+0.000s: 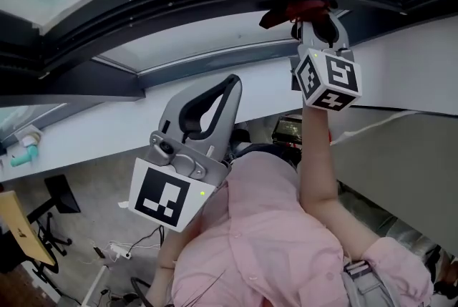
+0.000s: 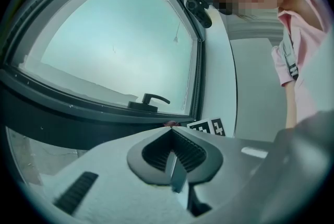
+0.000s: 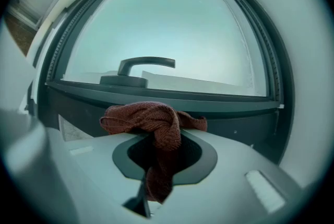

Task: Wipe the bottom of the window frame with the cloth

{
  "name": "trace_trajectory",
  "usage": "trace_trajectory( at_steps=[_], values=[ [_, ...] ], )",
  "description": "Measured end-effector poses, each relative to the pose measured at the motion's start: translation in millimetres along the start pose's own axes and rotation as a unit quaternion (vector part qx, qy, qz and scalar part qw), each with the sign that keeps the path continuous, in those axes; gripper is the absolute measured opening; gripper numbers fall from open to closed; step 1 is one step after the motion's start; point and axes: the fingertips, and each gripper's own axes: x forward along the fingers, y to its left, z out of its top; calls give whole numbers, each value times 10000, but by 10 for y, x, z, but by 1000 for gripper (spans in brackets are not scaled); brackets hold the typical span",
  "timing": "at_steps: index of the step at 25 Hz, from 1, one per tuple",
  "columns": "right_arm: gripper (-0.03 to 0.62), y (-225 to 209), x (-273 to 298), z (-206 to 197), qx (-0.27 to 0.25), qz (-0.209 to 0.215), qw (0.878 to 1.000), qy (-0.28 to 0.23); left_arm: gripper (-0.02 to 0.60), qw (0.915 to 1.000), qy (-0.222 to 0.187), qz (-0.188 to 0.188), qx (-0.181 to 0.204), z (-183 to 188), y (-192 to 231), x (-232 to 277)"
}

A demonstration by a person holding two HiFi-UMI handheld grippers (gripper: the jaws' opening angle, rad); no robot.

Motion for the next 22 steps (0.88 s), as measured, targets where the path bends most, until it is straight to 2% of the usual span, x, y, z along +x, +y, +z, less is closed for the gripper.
trace_trajectory(
  at_steps=[2,4,14,22],
  values=[
    [61,-111,-1,-23,166,-145,9998,24,0,10000,-11,41,10,-2,-13,3],
    [61,-151,-5,-26,261,-109,9996,21,0,10000,-31,73,38,7,-24,5],
    [61,-142,-12,-22,104,37,9999,-28,0,9999,-105,69,113,36,-191,41],
    [63,-146,-17,-20,17,-79,9999,-114,0,9995,-173,171,180,74,-257,39]
  ],
)
